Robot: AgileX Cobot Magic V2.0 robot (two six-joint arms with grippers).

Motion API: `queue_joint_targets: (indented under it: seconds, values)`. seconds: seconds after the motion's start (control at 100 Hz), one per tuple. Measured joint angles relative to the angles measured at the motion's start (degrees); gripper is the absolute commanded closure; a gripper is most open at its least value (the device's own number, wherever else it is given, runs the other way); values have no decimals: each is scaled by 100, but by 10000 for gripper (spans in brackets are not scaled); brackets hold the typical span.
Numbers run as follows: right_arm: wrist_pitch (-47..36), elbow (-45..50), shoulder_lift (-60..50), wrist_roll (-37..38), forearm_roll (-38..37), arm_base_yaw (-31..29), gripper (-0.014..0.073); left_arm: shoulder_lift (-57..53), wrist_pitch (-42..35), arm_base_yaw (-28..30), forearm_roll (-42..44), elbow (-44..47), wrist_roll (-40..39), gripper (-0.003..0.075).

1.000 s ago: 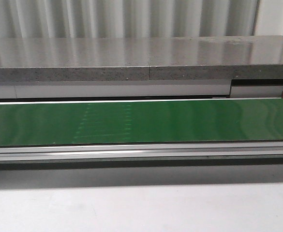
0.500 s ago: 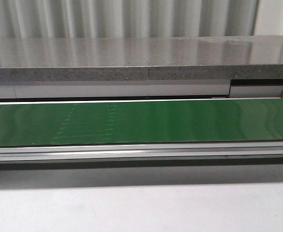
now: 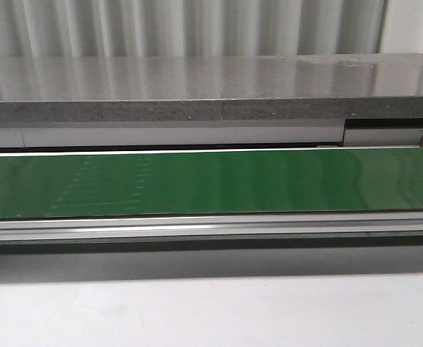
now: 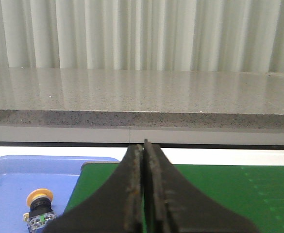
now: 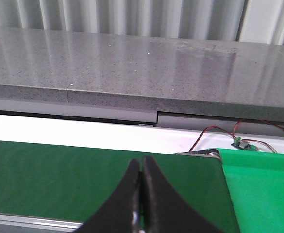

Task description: Move button from right to left

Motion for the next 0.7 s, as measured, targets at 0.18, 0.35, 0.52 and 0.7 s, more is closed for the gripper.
queue_joint_targets:
  seconds: [0.18,0.35,0.52,0.7]
  values:
    - [-96,431,-464,762,-586,0,661,0,0,0,0,0,0,740]
    - [-181,918,-959,1921,-1453,0,661,0,0,0,0,0,0,740]
    - [-442,1368,-1162,2268,-1694,0,661,0,-4,0,0,0,0,740]
    - [-809,1740,-1171,2329,-1694,0,661,0,-13,0,0,0,0,740]
